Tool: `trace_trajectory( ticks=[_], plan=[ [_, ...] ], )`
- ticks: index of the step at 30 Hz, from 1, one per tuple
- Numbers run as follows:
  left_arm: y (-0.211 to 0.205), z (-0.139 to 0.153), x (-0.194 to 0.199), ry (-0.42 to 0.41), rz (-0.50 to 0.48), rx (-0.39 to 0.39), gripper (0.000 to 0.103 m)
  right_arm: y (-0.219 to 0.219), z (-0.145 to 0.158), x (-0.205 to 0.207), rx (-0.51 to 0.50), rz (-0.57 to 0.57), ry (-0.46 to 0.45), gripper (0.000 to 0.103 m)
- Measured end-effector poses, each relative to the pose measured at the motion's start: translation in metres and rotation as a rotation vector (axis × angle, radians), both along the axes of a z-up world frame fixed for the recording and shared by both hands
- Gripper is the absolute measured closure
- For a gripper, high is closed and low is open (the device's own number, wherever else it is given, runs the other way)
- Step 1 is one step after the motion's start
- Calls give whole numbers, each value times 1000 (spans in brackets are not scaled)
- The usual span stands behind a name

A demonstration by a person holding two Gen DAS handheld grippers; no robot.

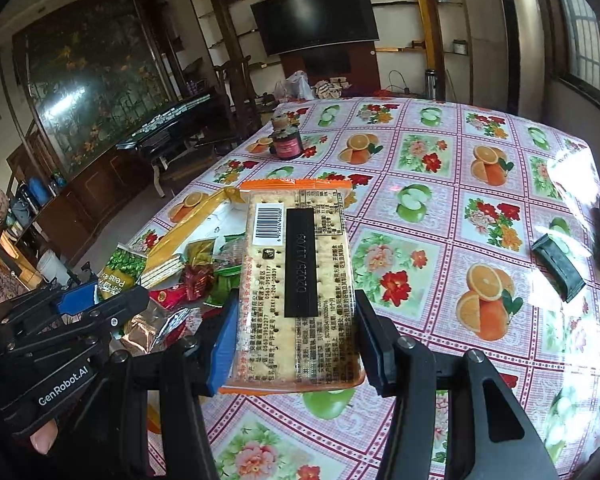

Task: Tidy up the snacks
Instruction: 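Carry the green pea bag and cracker box over the white tray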

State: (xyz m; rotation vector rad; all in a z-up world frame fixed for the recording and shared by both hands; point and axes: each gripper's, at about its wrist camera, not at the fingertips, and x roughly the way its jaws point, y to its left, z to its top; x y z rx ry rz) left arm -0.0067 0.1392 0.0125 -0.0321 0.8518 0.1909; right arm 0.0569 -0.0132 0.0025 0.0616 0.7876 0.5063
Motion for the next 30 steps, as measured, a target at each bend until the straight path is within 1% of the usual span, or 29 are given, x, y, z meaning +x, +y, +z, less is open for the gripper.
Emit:
trace_trajectory(
  ticks=[10, 23, 27, 30],
  plan=[
    [27, -5, -12, 1, 49, -2, 65, 30, 1, -9, -13, 57, -8, 50],
    [41, -8, -19, 2, 66, 0, 65, 40, -1, -10, -14, 73, -3, 50],
    [48, -10, -21, 9, 73, -14, 65, 41, -1, -10, -13, 72, -2, 50],
    [54, -12, -21, 20, 72, -38, 65, 42, -2, -8, -10, 71, -1, 50]
  ],
)
